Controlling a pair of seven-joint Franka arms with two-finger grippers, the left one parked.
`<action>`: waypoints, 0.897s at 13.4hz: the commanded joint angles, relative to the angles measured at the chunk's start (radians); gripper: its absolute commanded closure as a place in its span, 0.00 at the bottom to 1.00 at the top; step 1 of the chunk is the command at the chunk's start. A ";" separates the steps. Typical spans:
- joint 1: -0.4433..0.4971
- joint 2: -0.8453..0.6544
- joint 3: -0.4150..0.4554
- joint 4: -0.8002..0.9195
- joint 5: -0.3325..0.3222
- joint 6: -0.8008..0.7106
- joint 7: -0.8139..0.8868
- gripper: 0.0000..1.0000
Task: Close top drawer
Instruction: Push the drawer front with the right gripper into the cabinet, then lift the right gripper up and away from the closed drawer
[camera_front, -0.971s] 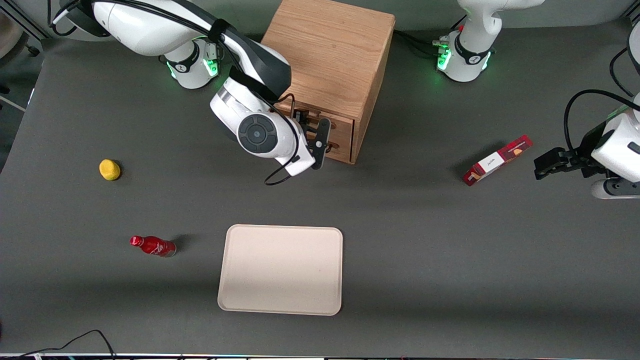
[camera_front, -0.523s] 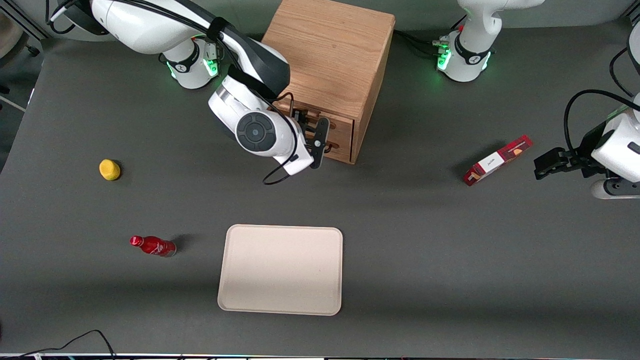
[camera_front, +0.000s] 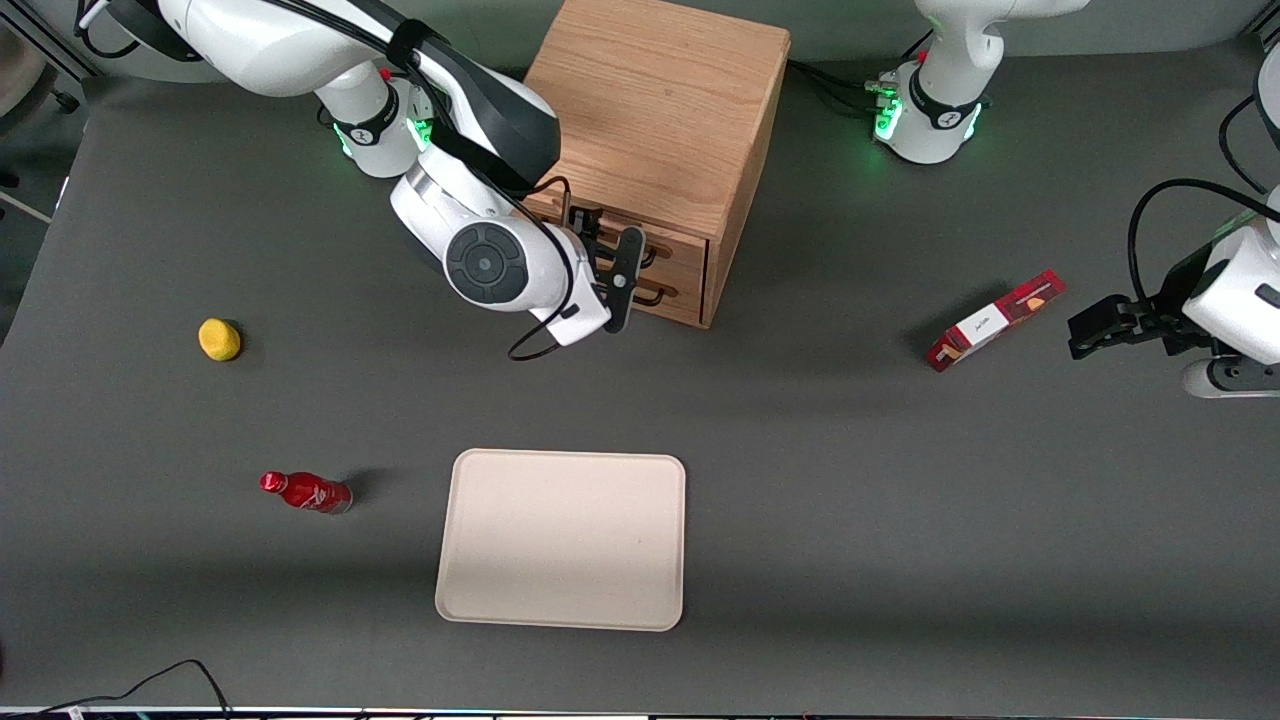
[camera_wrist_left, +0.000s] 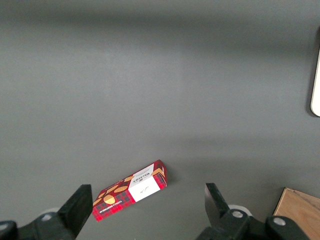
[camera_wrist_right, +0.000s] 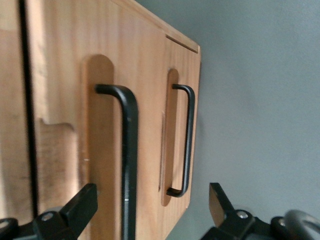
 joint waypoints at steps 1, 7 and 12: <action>-0.005 -0.041 0.016 0.035 0.067 -0.048 0.020 0.00; -0.005 -0.231 -0.058 0.098 0.055 -0.054 0.193 0.00; -0.005 -0.471 -0.226 0.090 0.026 -0.204 0.802 0.00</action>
